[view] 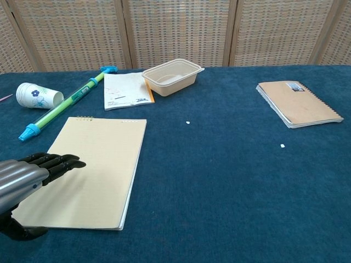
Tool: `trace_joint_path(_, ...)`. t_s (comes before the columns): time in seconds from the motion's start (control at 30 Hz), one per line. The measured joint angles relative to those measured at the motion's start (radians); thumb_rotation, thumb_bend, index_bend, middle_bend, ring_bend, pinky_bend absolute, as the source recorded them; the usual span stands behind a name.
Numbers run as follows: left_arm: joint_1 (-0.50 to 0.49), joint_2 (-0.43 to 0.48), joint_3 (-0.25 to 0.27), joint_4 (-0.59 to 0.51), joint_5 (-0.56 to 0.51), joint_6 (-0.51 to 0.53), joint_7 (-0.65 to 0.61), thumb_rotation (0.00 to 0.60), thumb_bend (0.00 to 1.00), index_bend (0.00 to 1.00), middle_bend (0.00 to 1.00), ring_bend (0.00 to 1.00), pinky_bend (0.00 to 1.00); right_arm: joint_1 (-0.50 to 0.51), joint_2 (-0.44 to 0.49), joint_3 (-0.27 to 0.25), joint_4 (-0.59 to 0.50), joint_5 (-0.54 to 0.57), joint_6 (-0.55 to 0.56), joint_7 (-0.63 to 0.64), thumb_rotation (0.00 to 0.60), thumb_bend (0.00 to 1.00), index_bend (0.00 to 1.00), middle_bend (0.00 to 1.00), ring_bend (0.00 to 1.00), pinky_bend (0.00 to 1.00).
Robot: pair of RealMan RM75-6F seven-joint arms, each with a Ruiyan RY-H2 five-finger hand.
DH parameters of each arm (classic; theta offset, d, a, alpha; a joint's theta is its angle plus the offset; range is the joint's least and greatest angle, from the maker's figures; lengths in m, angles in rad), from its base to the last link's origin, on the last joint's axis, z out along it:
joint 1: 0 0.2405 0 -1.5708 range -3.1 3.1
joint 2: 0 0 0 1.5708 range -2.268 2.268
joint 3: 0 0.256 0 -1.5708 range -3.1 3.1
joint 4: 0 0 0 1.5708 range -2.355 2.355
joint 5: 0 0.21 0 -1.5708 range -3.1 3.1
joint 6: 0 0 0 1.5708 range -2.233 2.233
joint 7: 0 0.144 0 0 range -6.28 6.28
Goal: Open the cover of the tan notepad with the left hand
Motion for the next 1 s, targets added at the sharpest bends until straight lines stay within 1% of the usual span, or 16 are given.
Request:
trace_joint_path(0.8, -0.016, -0.049, -0.002, 0.049, -0.017, 0.006, 0.021, 0.6, 0.29, 0.0, 0.0, 0.0, 0.01, -0.006, 0.008, 0.011, -0.001, 0.009, 0.01, 0.023, 0.6, 0.15, 0.01, 0.0, 0.0, 0.0)
trace_joint_path(0.93, -0.014, -0.058, -0.001, 0.063, -0.004, 0.018, 0.01, 0.6, 0.36, 0.0, 0.0, 0.0, 0.01, -0.006, 0.007, 0.01, 0.0, 0.009, 0.01, 0.02, 0.6, 0.15, 0.01, 0.0, 0.0, 0.0)
trace_joint_path(1.0, -0.013, -0.061, 0.0, 0.071, 0.001, 0.023, 0.006, 0.6, 0.38, 0.0, 0.0, 0.0, 0.01, -0.005, 0.006, 0.009, 0.0, 0.007, 0.009, 0.018, 0.6, 0.15, 0.01, 0.0, 0.0, 0.0)
